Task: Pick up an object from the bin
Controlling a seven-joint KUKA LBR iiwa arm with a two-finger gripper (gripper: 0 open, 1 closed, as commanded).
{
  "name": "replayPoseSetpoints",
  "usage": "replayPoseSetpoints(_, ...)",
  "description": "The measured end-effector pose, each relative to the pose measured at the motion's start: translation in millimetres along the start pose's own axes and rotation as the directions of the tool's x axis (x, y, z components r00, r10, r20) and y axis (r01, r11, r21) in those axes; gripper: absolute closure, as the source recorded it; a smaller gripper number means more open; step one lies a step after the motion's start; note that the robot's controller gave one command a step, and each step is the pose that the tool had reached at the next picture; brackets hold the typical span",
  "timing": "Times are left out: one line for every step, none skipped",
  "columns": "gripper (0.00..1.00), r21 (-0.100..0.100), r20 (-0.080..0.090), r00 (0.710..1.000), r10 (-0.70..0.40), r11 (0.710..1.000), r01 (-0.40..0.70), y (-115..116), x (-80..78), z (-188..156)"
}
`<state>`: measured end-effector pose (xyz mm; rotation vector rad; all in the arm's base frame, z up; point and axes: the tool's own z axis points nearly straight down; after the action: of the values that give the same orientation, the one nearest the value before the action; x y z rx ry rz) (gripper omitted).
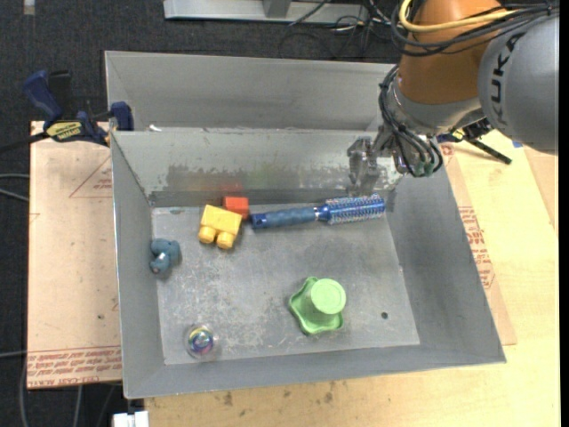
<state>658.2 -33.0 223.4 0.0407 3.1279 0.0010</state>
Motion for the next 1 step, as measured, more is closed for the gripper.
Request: replayPoseSetpoints(0.0,0.0,-0.009,1.0,0.0,1.0,0.0,0.1,1.7,5.6)
